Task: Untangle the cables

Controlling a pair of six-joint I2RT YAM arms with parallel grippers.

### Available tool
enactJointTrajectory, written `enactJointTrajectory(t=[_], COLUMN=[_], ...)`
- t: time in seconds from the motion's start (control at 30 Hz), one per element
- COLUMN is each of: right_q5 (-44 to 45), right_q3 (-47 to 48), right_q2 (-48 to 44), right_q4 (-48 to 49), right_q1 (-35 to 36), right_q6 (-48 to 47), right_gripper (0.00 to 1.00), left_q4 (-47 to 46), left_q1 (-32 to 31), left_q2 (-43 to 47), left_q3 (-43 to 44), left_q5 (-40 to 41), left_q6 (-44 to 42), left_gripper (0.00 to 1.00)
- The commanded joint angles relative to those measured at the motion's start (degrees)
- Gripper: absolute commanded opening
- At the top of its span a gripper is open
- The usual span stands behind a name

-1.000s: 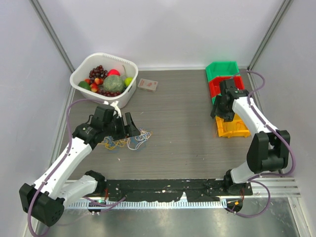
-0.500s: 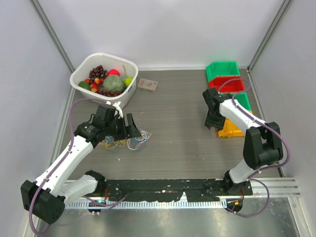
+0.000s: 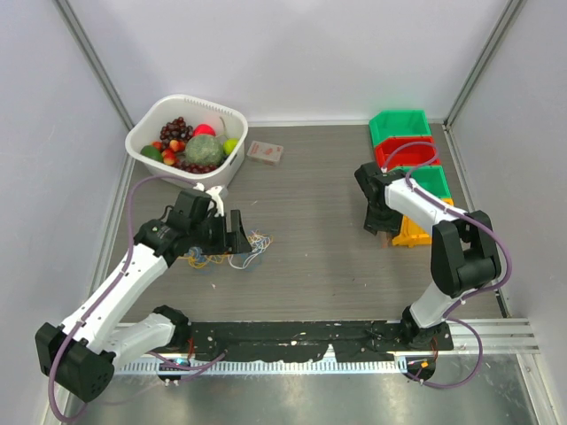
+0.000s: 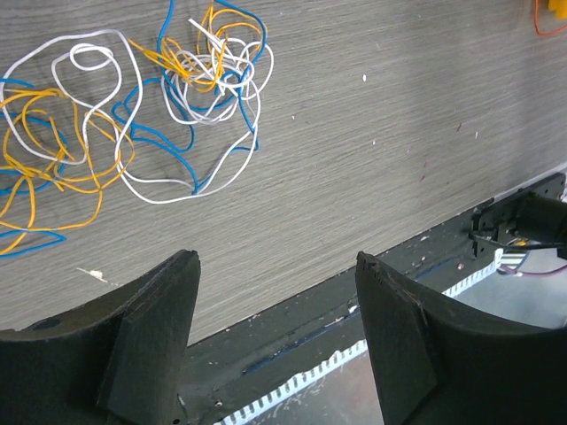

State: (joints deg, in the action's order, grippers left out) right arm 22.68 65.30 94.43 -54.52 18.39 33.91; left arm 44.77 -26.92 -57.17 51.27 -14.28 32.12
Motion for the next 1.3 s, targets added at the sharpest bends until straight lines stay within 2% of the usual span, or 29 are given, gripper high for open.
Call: enactJointTrajectory(t=[0.0,0.17,0.33,0.4,0.47,0.57,0.63,0.67,0.8,0.83,0.9,1.03,1.13,1.27], right_q5=[3.2,3.4,5.4,5.5,4.8,2.8,-0.7,-3.6,-8.4,-8.4,-7.1,2.2,2.0,-3.7], right_q3=[-1.5,-2.3,-2.1,-3.4,-5.2,-9.2,-11.4,-12.3,-16.7,-16.9,-15.1,-5.7,0.4,1.2], right_q2=[-1.4,2.9,5.6,5.9,6.3,4.9,3.8,3.6,-0.1,-2.3,-6.4,-12.0,-11.6,-11.0], right_q4=[1.7,7.5,10.3,12.1,14.5,19.4,22.7,24.2,28.8,28.9,27.4,17.4,7.9,6.8], right_q1=[0.4,0.8,0.9,0.8,0.8,0.6,0.0,-0.6,-1.1,-1.1,-1.1,-2.0,-7.9,-17.1], right_q6=[0.0,0.0,0.9,0.8,0.6,-0.5,-0.8,-0.7,-0.6,-0.6,-1.0,-1.5,0.3,-0.1], right_gripper=[0.54,0.46,0.29,0.26,0.27,0.34,0.34,0.32,0.13,0.07,0.01,0.01,0.01,0.01], left_q4=[1.1,1.2,1.8,1.8,1.9,2.1,2.0,2.0,1.9,1.8,1.8,1.4,0.8,0.5], left_q1=[-1.9,-3.6,-4.4,-4.4,-4.6,-4.8,-5.0,-5.1,-5.1,-5.1,-5.1,-5.1,-5.3,-5.5], left_q2=[0.6,-0.1,-0.1,0.0,0.2,0.1,-0.3,-0.3,-0.5,-0.7,-0.8,-1.3,-1.5,-1.6], left_q3=[3.1,3.9,4.5,4.6,4.5,4.5,4.5,4.5,4.5,4.5,4.5,4.5,4.5,5.0], left_q5=[2.3,2.6,3.3,3.4,3.5,3.7,3.6,3.7,3.7,3.6,3.6,3.5,3.2,3.4], left_q6=[-4.1,-5.3,-6.3,-6.5,-6.6,-7.0,-7.2,-7.2,-7.2,-7.2,-7.2,-7.0,-6.9,-7.4], left_gripper=[0.75,0.75,0.75,0.75,0.75,0.75,0.75,0.75,0.75,0.75,0.76,0.75,0.75,0.75])
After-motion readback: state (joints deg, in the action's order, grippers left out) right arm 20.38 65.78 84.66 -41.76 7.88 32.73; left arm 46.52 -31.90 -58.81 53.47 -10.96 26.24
